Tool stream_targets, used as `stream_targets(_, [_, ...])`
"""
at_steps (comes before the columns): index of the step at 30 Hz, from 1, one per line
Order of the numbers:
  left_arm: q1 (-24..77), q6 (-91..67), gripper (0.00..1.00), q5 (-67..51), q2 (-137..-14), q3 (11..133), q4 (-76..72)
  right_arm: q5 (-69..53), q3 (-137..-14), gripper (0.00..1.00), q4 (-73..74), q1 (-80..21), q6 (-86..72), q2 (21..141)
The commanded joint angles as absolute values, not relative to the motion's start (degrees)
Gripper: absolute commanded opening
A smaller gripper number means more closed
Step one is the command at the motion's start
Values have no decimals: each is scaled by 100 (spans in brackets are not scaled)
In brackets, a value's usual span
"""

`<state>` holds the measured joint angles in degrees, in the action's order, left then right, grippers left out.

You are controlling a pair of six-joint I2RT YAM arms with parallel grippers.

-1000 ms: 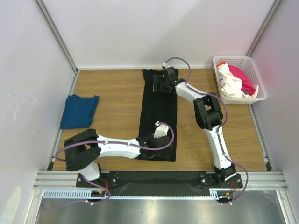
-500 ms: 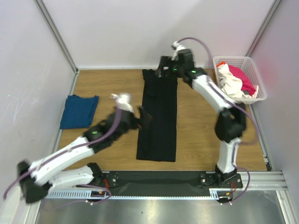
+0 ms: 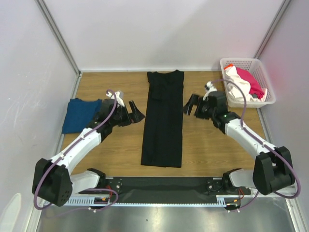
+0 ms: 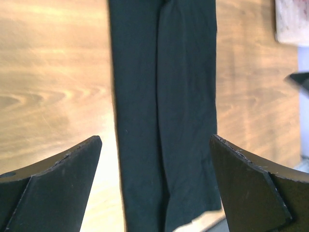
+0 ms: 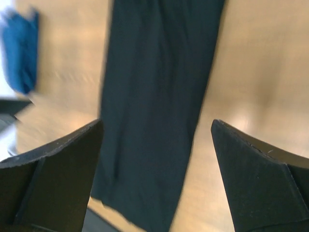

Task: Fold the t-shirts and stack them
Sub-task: Fold the tshirt

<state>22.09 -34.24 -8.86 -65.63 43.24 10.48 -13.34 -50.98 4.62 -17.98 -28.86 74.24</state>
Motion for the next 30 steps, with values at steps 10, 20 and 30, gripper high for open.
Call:
stream_targets(10, [2258,-4112,100,-1155,-5750,2981,677,-1300,-3034,100,617,-2487,-4411,5951])
stream_targets(20, [3646,-5123,98,448,-4545,2400,1916,-546,-2594,88,1494,-3699,-5350,5459])
stream_targets(30, [4525,-5713,94,246,-4218,1451,1723,-440,-1531,71,933,-4473,-6020,4992])
